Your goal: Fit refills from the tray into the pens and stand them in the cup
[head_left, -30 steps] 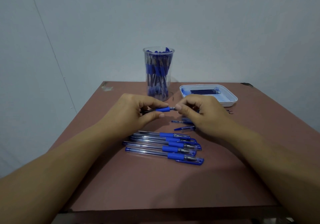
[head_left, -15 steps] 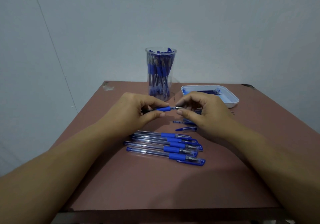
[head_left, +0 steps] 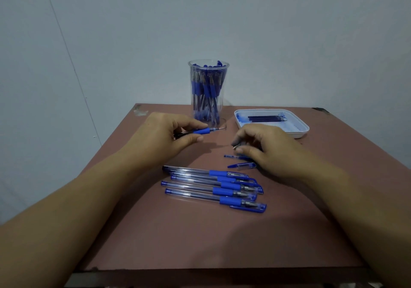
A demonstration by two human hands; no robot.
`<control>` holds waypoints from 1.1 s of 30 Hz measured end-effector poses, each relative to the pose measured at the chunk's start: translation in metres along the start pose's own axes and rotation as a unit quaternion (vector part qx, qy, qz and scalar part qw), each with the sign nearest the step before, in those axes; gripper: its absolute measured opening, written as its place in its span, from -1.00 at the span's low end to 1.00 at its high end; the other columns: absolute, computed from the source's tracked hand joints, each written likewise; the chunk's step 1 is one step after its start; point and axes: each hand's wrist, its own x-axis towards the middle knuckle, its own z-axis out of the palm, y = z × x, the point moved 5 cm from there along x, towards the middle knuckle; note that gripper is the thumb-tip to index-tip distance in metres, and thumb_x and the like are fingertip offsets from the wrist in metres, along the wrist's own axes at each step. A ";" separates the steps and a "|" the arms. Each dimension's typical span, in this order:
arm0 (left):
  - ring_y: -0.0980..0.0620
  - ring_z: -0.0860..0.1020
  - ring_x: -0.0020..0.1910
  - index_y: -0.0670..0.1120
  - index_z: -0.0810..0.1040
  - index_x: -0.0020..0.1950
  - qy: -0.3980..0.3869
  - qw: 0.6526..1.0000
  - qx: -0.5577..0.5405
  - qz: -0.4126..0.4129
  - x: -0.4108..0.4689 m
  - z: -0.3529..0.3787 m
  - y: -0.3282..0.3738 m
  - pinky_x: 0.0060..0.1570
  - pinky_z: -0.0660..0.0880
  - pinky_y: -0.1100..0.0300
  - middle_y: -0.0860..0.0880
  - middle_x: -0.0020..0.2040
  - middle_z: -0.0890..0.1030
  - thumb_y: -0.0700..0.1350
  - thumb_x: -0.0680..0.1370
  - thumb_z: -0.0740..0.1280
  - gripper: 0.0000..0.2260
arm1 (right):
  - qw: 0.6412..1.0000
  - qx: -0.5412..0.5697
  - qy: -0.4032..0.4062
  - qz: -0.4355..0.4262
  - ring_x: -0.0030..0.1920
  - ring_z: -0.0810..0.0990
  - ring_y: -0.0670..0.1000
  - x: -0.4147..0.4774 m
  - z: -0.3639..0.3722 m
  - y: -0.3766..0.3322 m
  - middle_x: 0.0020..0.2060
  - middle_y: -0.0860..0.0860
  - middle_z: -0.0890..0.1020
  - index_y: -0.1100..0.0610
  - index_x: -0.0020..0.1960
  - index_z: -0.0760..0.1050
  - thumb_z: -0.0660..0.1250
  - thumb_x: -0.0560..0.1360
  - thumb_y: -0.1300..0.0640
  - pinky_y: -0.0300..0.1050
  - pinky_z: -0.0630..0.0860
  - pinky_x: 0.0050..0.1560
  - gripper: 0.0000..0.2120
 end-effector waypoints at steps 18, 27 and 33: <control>0.39 0.55 -0.20 0.10 0.67 0.14 -0.023 1.000 -0.009 0.016 -0.002 0.010 0.002 -0.20 0.37 0.54 0.32 -0.13 0.61 -0.03 0.47 0.48 -0.75 | 0.990 0.064 0.110 -0.053 -0.05 0.59 -0.10 0.000 -0.007 -0.006 -0.11 -0.17 0.61 -0.19 -0.05 0.49 0.46 0.43 -0.06 -0.24 0.51 -0.02 -0.82; 0.36 0.51 -0.27 0.11 0.66 0.13 -0.025 0.999 -0.023 0.000 -0.002 0.011 0.002 -0.24 0.37 0.51 0.36 -0.22 0.57 -0.05 0.46 0.48 -0.75 | 0.991 0.067 0.108 -0.034 -0.15 0.60 -0.15 0.002 -0.012 0.007 -0.19 -0.22 0.63 -0.16 -0.13 0.54 0.42 0.50 0.14 -0.37 0.47 -0.13 -0.80; 0.23 0.51 -0.32 0.14 0.67 0.12 -0.033 0.999 -0.017 0.007 -0.002 0.016 0.004 -0.27 0.37 0.47 0.37 -0.28 0.59 -0.04 0.47 0.48 -0.76 | 0.989 0.106 0.093 -0.047 0.04 0.61 -0.21 -0.002 -0.009 0.000 -0.07 -0.20 0.66 -0.20 0.02 0.56 0.48 0.45 0.08 -0.34 0.52 0.04 -0.77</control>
